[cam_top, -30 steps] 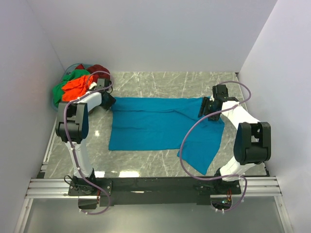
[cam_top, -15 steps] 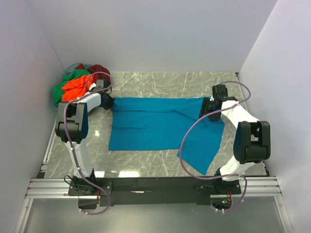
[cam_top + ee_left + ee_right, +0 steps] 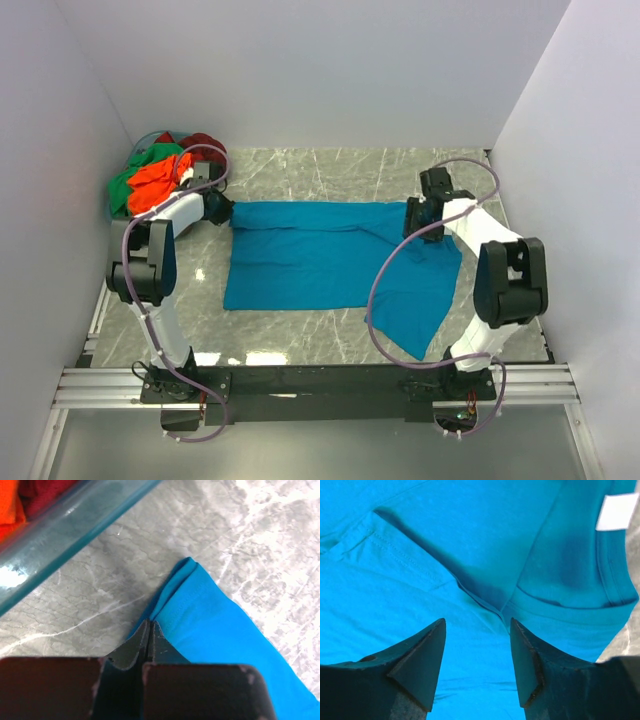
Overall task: Fold and stack the t-shirts
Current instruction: Fold the tshirt
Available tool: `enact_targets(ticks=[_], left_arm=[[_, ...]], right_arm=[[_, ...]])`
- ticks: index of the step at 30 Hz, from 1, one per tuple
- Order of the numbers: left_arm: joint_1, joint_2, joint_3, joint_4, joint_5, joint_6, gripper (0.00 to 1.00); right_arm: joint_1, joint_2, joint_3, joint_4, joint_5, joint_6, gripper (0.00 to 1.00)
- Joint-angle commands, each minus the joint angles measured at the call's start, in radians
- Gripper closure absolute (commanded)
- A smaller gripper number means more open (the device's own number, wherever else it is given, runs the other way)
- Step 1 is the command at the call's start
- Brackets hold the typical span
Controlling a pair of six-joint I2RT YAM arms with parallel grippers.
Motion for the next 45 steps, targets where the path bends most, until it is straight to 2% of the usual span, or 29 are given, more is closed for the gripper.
enact_targets(ticks=[1,7,14,20,22,23,25,26,29,45], left_arm=[[-0.001,-0.048,0.018,-0.008,0.018,0.025,0.99],[-0.001,-0.060,0.049,-0.036,0.021,0.042,0.99],[-0.003,-0.077,0.063,-0.053,0.019,0.050,0.99],[-0.003,-0.070,0.069,-0.053,0.030,0.046,0.99],[-0.003,-0.066,0.071,-0.051,0.039,0.043,0.99],[-0.003,-0.066,0.074,-0.053,0.039,0.045,0.99],[-0.003,-0.065,0.078,-0.056,0.035,0.042,0.99],[-0.003,-0.065,0.080,-0.056,0.035,0.040,0.99],[-0.003,-0.063,0.089,-0.059,0.039,0.042,0.99],[-0.001,-0.096,0.092,-0.087,0.056,0.046,0.99]], right_arm=[[0.032,0.039,0.071,-0.048,0.079,-0.043,0.40],[0.062,0.071,0.076,-0.115,0.196,-0.051,0.40],[0.062,0.083,0.027,-0.108,0.165,-0.025,0.39],[0.059,0.152,0.088,-0.098,0.159,-0.017,0.41],[0.060,0.173,0.106,-0.109,0.167,-0.018,0.48],[0.059,0.178,0.116,-0.112,0.161,-0.017,0.57],[0.054,0.183,0.126,-0.121,0.156,-0.015,0.70],[0.053,0.178,0.128,-0.121,0.156,-0.014,0.83],[0.052,0.148,0.140,-0.134,0.167,-0.017,1.00],[0.019,0.034,0.298,-0.310,0.335,-0.048,1.00]])
